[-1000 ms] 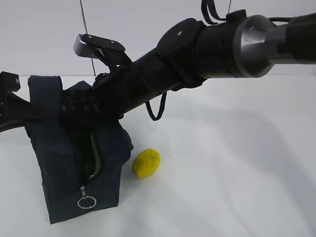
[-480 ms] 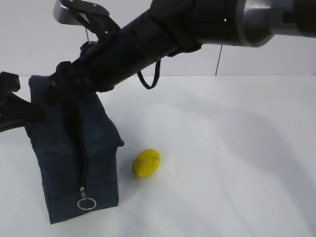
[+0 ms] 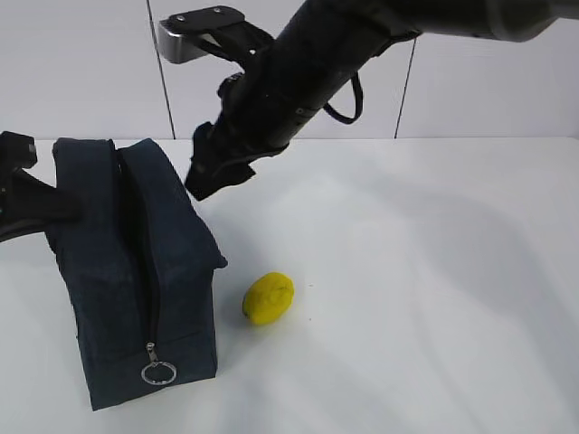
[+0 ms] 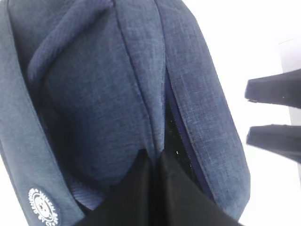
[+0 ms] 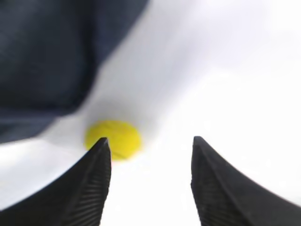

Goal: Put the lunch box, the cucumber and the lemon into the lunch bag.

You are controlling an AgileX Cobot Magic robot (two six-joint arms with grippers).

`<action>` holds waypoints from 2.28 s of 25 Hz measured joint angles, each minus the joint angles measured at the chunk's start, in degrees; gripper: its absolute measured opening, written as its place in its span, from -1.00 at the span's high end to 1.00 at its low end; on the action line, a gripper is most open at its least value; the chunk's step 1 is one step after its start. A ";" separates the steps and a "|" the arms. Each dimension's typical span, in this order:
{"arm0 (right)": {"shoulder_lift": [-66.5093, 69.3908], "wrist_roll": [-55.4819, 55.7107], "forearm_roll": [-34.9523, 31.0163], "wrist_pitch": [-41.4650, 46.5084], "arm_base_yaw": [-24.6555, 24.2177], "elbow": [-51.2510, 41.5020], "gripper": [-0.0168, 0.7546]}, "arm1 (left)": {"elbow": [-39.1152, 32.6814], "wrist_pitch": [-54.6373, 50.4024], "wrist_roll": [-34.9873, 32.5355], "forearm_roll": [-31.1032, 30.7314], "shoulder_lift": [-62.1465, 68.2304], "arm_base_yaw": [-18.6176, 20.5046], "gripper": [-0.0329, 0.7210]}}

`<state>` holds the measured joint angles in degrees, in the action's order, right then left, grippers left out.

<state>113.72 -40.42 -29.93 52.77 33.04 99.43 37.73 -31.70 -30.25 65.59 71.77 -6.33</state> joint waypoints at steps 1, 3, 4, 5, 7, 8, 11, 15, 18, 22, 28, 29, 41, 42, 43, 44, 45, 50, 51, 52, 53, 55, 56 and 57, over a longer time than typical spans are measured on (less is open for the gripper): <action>0.00 1.28 2.71 1.17 -0.34 0.49 -0.13 | 0.00 0.00 0.00 0.00 0.00 0.00 0.92; 0.00 5.42 9.56 3.77 -0.93 1.82 -0.13 | 0.00 0.00 -0.10 0.00 0.00 0.00 0.92; 0.00 7.16 12.39 4.68 -1.18 2.35 -0.13 | 0.00 0.00 -0.10 0.00 0.00 0.00 0.92; 0.00 8.68 15.79 5.74 -1.47 3.17 -0.13 | 0.00 0.00 -0.10 0.00 0.00 0.00 0.92; -0.02 12.08 22.35 8.61 -2.00 4.28 -0.13 | 0.00 0.00 -0.10 0.00 0.00 0.00 0.92; -0.13 13.21 25.44 9.93 -2.27 4.73 -0.13 | 0.00 0.00 -0.10 0.00 0.00 0.00 0.92; -0.13 16.87 31.78 12.05 -3.01 5.57 -0.14 | 0.00 0.00 -0.21 0.00 0.00 0.00 0.92; -0.25 19.63 33.21 14.21 -4.05 5.70 -0.14 | 0.00 0.00 -0.21 0.00 0.00 0.00 0.92; -0.37 20.40 31.25 16.12 -4.45 5.70 -0.14 | 0.00 0.00 -0.21 0.00 0.00 0.00 0.92; -2.87 21.92 30.89 17.65 -4.86 5.70 -0.14 | 0.00 0.00 -0.30 0.00 0.00 0.00 0.92; -10.26 23.11 28.97 14.89 -6.16 0.86 -0.14 | 0.00 0.00 -0.30 -0.12 0.00 0.00 0.92; -11.32 22.96 28.46 13.56 -6.31 -1.43 -0.14 | 0.00 0.00 -0.30 -0.22 0.00 0.00 0.92; -27.36 14.98 22.23 -14.27 -6.31 -33.57 -0.14 | 0.00 0.00 -0.30 -0.53 0.00 0.00 0.92; -27.36 14.85 22.23 -14.48 -6.31 -33.85 -0.14 | 0.00 0.00 -0.30 -0.53 0.00 0.00 0.92; -27.36 14.39 22.23 -14.75 -6.31 -34.21 -0.14 | 0.00 0.00 -0.30 -0.57 0.00 0.00 0.92; -27.36 13.41 22.23 -14.98 -6.31 -34.56 -0.14 | 0.00 0.00 -0.30 -0.57 0.00 0.00 0.92; -27.36 11.37 22.23 -15.14 -6.31 -34.91 -0.14 | 0.00 0.00 -0.32 -0.66 0.00 0.00 0.92; -27.36 -7.56 14.67 -12.78 -6.31 -36.88 -0.13 | 0.00 0.00 -0.56 -0.66 0.00 0.00 0.92; -27.36 -12.03 11.75 -11.81 -6.31 -37.13 -0.13 | 0.00 0.00 -0.66 -0.66 0.00 0.00 0.92; -27.36 -15.64 9.25 -11.13 -6.31 -37.23 -0.13 | 0.00 0.00 -0.70 -0.77 0.00 0.00 0.92; -27.24 -18.08 7.89 -10.50 -6.31 -37.15 -0.13 | 0.00 0.00 -0.70 -0.89 0.00 0.00 0.92; -26.28 -22.15 6.54 -9.46 -6.31 -37.15 -0.12 | 0.00 0.00 -0.80 -1.25 0.00 0.00 0.92; -25.55 -23.14 6.45 -9.31 -6.31 -37.15 -0.12 | 0.00 0.00 -0.80 -1.52 0.00 0.00 0.92; -24.89 -24.04 6.45 -9.22 -6.31 -37.15 -0.12 | 0.00 0.00 -0.80 -1.69 0.00 0.00 0.92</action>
<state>88.83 -64.46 -23.48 43.55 26.73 62.28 37.73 -31.70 -31.05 63.90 71.77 -6.33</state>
